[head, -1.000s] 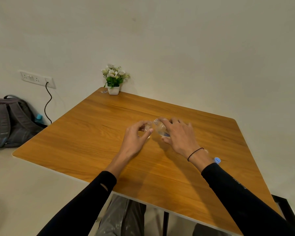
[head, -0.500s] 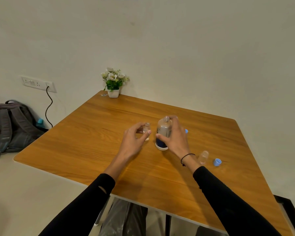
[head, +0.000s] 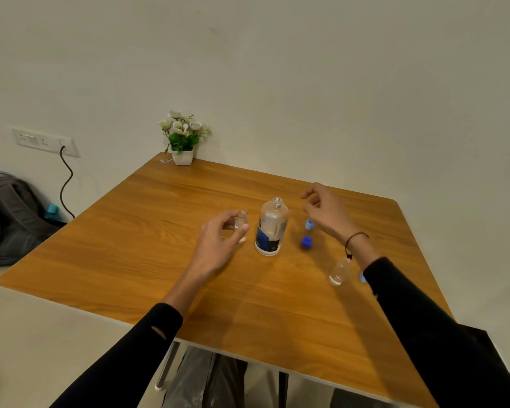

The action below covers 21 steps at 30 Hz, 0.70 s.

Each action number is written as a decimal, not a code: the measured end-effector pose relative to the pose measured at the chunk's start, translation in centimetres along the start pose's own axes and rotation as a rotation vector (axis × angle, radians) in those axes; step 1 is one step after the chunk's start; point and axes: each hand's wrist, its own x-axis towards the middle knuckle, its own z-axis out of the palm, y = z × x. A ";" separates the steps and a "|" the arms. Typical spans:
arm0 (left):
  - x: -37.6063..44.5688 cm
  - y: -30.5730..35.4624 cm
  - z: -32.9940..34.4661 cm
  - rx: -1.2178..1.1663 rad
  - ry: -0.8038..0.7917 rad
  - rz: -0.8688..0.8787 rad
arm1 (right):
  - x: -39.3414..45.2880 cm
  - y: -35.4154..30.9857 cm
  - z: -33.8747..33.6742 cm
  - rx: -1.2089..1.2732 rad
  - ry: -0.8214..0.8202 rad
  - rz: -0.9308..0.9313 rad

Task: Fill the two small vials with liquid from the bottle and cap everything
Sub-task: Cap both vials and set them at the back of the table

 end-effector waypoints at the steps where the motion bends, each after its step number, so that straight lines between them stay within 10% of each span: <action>1: -0.1 0.0 0.0 -0.003 -0.002 -0.003 | 1.1 0.6 -0.4 -0.093 -0.058 0.031; 12: -0.9 0.9 -0.6 0.050 -0.010 0.012 | 5.6 3.1 5.1 -0.626 -0.245 0.023; 21: -1.4 1.9 -1.2 0.033 -0.026 0.049 | 3.4 0.1 -0.4 0.006 0.206 -0.126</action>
